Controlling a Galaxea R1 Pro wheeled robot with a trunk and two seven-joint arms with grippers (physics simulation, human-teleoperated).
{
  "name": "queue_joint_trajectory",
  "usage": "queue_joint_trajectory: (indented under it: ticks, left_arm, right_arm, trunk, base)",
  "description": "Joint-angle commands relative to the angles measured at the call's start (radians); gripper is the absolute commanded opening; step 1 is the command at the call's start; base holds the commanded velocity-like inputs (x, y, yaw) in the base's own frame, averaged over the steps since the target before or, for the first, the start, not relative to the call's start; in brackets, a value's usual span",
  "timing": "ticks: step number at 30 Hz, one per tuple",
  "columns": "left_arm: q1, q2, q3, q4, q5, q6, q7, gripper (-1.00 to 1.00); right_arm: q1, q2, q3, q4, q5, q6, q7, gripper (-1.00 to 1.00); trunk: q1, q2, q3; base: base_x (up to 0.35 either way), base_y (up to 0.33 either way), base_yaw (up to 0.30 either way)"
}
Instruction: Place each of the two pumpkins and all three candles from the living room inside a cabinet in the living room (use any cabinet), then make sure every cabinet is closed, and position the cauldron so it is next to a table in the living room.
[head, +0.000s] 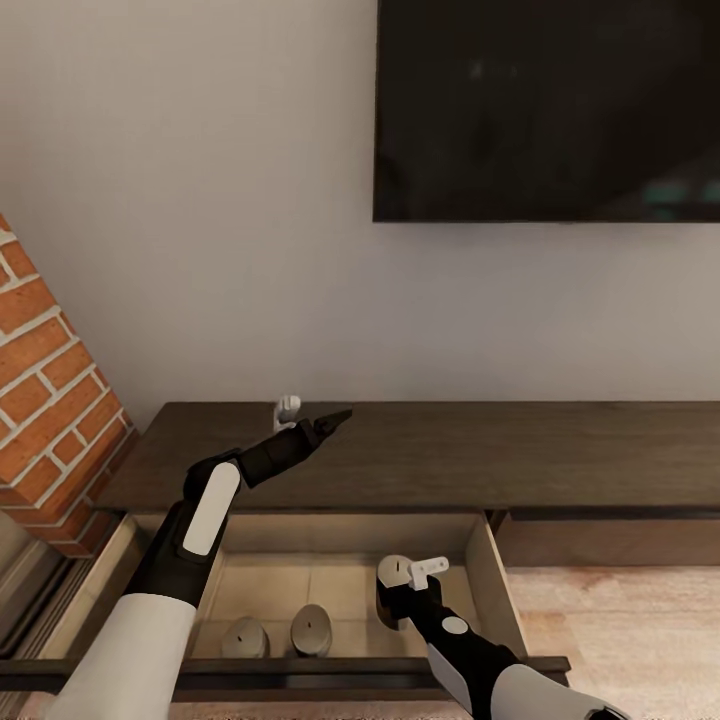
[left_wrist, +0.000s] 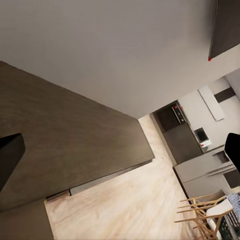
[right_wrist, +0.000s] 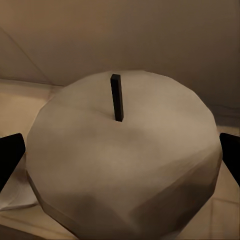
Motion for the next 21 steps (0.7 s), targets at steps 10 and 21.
queue_joint_trajectory:
  ticks: [10,21]
  left_arm:
    - [0.0,0.0,0.0,0.0,0.0,0.0,0.0,1.0]
    - [0.0,-0.001,0.0,0.0,0.0,0.0,0.0,1.0]
  right_arm:
    - [0.0,0.0,0.0,-0.001,0.001,0.008,-0.049,-1.0]
    - [-0.013,0.002,0.002,0.002,0.001,0.018,-0.051,-1.0]
  trunk:
    - [0.0,0.0,-0.015]
    - [0.0,0.0,-0.033]
  base:
    - [0.0,0.0,0.0]
    - [0.0,0.0,0.0]
